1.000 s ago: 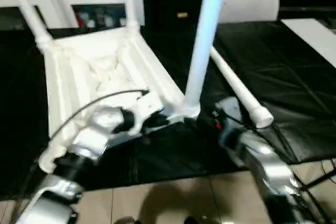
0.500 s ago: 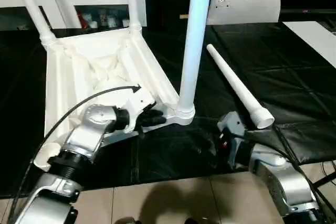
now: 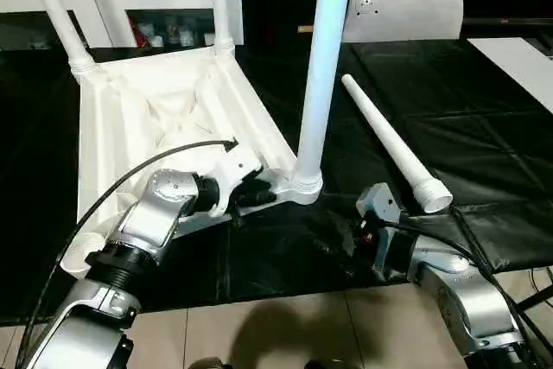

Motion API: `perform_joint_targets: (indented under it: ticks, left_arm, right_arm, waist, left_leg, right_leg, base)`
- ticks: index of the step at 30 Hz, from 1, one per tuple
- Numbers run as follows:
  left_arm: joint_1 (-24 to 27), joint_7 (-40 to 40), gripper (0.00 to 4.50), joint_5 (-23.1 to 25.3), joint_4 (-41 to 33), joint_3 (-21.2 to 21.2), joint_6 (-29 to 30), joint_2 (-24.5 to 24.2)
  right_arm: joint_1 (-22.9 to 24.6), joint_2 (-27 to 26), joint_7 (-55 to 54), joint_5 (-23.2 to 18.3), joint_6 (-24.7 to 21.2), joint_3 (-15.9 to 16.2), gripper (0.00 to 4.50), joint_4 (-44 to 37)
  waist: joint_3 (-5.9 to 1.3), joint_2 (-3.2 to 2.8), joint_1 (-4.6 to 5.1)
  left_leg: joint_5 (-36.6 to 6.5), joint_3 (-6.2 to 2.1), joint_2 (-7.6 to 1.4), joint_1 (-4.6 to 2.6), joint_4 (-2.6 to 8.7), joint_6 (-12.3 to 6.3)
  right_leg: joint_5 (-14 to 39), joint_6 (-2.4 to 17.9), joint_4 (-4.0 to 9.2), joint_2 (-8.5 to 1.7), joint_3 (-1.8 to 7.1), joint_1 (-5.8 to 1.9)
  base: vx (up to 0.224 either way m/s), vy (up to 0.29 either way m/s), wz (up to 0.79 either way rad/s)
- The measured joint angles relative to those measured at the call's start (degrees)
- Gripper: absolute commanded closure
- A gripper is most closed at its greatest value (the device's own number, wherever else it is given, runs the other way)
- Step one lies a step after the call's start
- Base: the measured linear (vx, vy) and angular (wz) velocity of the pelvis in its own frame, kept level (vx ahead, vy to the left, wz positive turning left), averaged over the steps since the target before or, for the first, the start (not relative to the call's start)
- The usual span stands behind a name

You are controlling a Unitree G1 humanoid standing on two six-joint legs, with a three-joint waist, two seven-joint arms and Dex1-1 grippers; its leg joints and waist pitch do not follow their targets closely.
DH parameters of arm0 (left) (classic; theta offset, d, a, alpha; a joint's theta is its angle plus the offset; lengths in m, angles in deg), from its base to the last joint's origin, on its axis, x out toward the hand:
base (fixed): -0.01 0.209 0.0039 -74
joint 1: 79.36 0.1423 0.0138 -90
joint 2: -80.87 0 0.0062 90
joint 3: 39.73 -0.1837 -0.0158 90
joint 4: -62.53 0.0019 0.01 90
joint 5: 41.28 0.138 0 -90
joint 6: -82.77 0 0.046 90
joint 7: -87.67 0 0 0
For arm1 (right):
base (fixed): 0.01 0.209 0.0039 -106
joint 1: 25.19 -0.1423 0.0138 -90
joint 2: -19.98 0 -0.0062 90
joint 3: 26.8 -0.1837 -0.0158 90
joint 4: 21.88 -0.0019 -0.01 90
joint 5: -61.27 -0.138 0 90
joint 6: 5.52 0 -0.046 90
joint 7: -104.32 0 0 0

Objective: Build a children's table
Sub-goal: Rotate leg to tighten

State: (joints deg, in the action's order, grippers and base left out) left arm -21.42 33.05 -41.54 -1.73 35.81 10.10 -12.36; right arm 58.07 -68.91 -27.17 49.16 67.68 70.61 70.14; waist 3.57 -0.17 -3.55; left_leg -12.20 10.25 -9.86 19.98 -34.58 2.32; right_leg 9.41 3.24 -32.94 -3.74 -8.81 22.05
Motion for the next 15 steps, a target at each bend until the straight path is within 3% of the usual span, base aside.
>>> perform_joint_targets:
  ticks: [11, 12, 15]
  left_arm:
    - [-1.68, 1.31, 3.51, 2.27, 4.38, -1.45, -2.78, 0.17]
    - [-1.79, 1.33, 3.78, 2.33, 4.67, -1.52, -2.91, 0.17]
    - [-1.88, 1.6, 3.91, 2.36, 5.62, -1.61, -4.17, 0.47]
  right_arm:
    - [0.09, 0.88, -0.13, -0.01, 0.66, -0.08, 0.0, -0.12]
    - [0.09, 0.89, -0.18, -0.01, 0.66, -0.08, 0.0, -0.12]
    - [0.09, 0.89, -0.44, -0.01, 0.68, -0.07, 0.0, -0.12]
  waist:
    - [-0.17, -0.29, 0.01]
    - [-0.2, -0.34, 0.01]
    - [-0.26, -0.44, 0.02]
  left_leg:
    - [0.0, -0.03, 0.0, 0.0, 0.02, 0.0]
    - [0.0, -0.03, 0.0, 0.0, 0.01, 0.0]
    - [0.0, -0.03, 0.01, -0.01, 0.01, 0.0]
  right_leg:
    - [0.01, -0.03, 0.01, 0.01, -0.02, -0.03]
    - [0.01, -0.03, 0.01, 0.01, -0.02, -0.05]
    - [0.01, -0.03, 0.02, 0.01, -0.02, -0.09]
  base:
    - [0.0, 0.0, 0.0]
    - [0.0, 0.0, 0.0]
    - [0.0, 0.0, 0.0]
